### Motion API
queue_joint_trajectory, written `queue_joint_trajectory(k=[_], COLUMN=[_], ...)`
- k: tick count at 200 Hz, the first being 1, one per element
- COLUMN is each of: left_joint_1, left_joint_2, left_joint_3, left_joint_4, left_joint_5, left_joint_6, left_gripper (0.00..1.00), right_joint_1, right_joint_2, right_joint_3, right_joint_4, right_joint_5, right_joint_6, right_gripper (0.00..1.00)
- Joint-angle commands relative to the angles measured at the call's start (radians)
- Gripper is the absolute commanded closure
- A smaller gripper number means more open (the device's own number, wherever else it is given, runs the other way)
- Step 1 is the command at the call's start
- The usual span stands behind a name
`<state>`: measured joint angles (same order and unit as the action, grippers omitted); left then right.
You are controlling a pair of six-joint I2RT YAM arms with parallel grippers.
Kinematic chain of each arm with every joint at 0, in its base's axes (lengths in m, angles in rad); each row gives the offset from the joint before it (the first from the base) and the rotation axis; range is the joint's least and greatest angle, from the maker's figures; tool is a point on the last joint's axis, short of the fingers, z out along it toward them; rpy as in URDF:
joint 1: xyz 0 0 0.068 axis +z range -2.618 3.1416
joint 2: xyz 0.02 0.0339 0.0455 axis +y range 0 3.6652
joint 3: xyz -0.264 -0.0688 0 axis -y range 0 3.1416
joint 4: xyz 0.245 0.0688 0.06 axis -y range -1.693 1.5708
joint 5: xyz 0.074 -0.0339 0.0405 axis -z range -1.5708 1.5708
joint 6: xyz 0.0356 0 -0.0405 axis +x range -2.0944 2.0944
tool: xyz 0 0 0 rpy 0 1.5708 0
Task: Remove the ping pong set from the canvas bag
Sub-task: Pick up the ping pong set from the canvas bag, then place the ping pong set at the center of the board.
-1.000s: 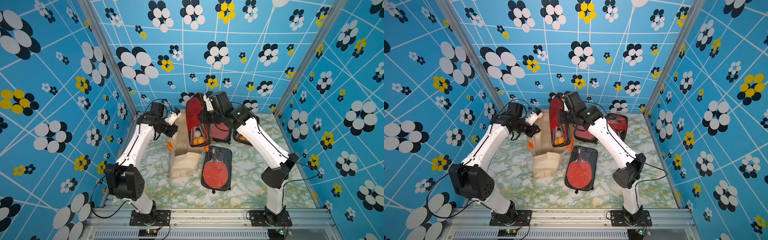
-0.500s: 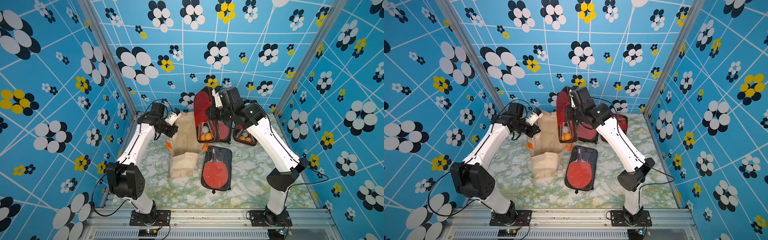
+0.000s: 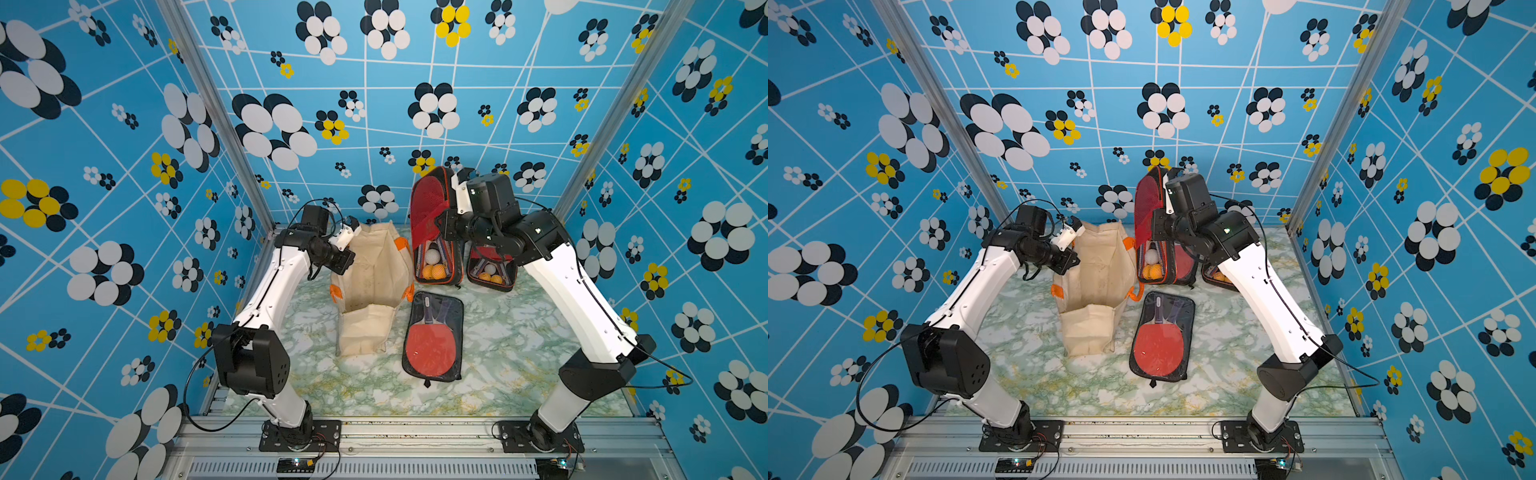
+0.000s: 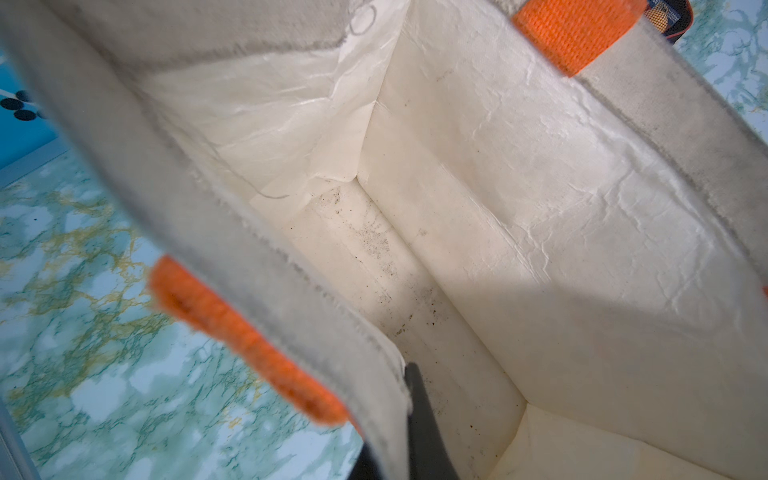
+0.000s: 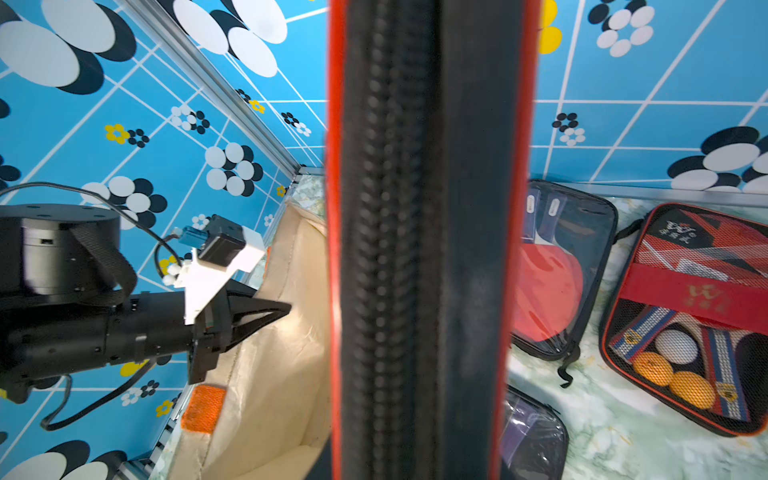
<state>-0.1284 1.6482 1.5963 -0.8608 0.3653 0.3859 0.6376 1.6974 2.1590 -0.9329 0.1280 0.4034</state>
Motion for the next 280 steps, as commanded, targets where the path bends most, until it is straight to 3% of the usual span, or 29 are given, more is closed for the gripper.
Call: queue_joint_trajectory(k=[1,178,253,280], left_joint_1=[0.017,0.154,0.161,0.161], left_joint_2=[0.017,0.124,0.142,0.139], left_joint_3=[0.023,0.096,0.107,0.114], left_joint_4=[0.002,-0.009,-0.012,-0.020], left_joint_5=[-0.017,0.090,0.101,0.106], left_joint_6=[0.005,0.022,0.020,0.006], left_gripper=[1.00,1.00,0.85,0.70], right_joint_1=[-0.022,-0.233,-0.282,-0.299], right_joint_2=[-0.085,-0.378,-0.426,-0.439], right_joint_3=[-0.051,-0.674,-0.807,-0.864], right_joint_4=[0.132,0.122,0.052,0.051], right_joint_5=[0.029,-0.055,-0.101,-0.118], right_joint_6=[-0.004,0.042,-0.007,-0.014], right_gripper=[1.00,1.00,1.00,1.00])
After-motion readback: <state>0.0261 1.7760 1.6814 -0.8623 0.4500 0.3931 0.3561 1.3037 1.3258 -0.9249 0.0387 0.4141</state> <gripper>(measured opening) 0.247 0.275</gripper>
